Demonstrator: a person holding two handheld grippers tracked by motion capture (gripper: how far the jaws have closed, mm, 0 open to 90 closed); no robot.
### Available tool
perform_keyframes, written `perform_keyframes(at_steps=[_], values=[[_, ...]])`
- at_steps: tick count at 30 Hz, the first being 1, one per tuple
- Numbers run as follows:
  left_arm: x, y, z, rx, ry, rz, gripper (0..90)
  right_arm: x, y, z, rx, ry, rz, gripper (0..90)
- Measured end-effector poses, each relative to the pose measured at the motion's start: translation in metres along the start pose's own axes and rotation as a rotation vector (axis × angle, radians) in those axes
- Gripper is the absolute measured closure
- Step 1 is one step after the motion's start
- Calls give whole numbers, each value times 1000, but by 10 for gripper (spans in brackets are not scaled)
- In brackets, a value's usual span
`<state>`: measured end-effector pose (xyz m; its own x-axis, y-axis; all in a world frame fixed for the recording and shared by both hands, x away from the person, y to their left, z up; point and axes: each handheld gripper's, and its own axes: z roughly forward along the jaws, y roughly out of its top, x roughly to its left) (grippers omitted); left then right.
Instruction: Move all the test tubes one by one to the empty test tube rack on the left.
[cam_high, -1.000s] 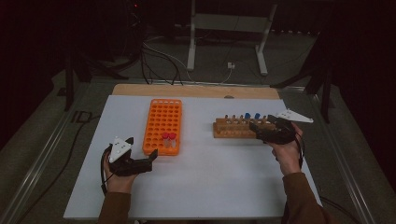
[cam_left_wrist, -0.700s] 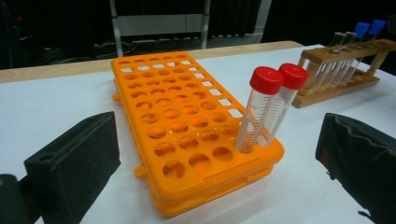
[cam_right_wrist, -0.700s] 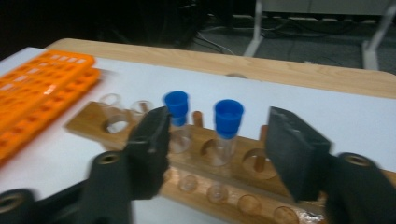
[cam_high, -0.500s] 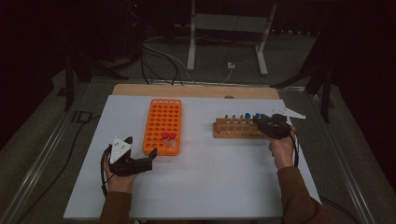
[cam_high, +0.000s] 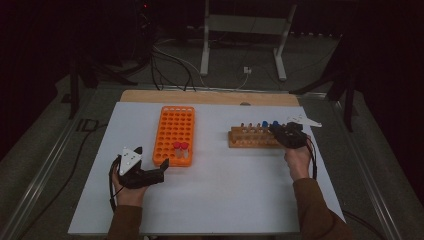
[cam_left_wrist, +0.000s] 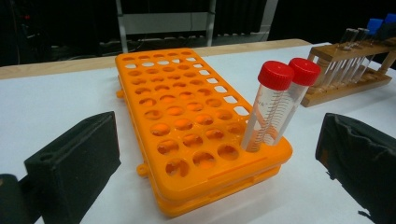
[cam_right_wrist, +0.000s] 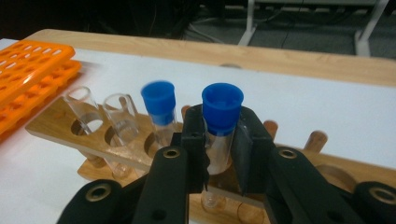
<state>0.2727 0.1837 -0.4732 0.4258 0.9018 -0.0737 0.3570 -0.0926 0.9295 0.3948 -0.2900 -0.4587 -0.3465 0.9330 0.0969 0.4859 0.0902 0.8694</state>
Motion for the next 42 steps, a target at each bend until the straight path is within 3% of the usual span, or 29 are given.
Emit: perform_keyframes(at_steps=[10,21,28,42], values=[[0,0,0,1,1,2,6,3,17,-27,-85,-13,-29,766],[-1,0,0,-4,-2,0,6,16,39,-58,-161,34,-62,766],[-3,5,-3,-17,-22,-9,6,31,39,-67,-162,111,-72,766],[-20,18,-8,-20,-90,35,7,65,25,-65,-108,224,-131,764]])
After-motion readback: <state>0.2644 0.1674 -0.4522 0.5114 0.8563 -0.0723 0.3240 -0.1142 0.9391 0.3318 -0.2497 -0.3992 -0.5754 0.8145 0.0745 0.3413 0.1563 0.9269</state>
